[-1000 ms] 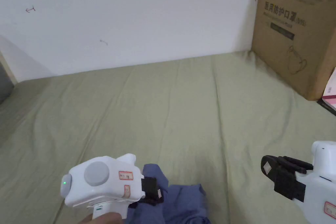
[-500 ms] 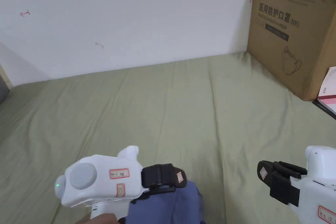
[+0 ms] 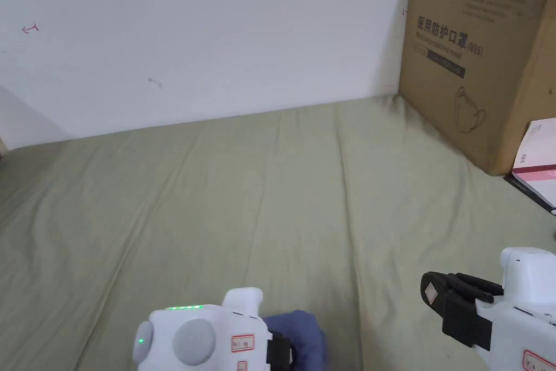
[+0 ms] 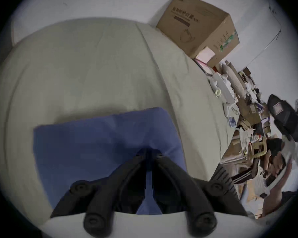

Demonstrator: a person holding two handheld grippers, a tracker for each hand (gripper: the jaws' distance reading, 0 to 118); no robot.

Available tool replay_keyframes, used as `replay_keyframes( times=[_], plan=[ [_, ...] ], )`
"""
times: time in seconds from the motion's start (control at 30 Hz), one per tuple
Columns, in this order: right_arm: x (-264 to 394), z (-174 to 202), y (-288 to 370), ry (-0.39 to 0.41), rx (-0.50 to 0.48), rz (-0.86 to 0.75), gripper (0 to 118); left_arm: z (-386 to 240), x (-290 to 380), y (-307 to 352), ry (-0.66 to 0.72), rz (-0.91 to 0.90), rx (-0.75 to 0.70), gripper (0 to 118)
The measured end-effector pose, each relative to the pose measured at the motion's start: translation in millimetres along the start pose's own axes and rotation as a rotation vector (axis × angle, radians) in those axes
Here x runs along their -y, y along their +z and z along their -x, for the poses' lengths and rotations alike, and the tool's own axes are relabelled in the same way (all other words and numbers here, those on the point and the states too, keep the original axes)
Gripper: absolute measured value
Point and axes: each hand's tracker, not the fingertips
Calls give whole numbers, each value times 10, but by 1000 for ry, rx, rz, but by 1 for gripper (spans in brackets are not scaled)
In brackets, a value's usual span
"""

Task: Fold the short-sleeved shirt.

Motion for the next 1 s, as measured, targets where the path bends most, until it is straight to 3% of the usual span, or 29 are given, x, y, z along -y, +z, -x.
replay_keyframes(
  times=[0.13, 0.33, 0.47, 0.53, 0.63, 0.73, 1.0],
  plan=[
    [28, -6, -11, -3, 9, 15, 0, -94, 53, -439, -4, 109, 11, 7],
    [64, 58, -42, -10, -6, 36, 0, -52, 69, -441, 89, 64, 74, 7],
    [0, 153, -20, 4, -29, 20, 0, -124, 77, 136, 5, -171, 66, 7],
    [-112, 229, -1, 30, -41, -22, 0, -176, 80, 589, -62, -351, -9, 7],
    [-280, 368, 69, 86, -43, -125, 0, -356, 201, 1280, -208, -702, -282, 7],
    [-391, 533, 131, 122, -8, -229, 0, -480, 355, 1745, -262, -948, -448, 7],
    [-283, 849, 203, 204, 155, -546, 0, -503, 736, 1967, -210, -1141, -643, 7]
  ],
)
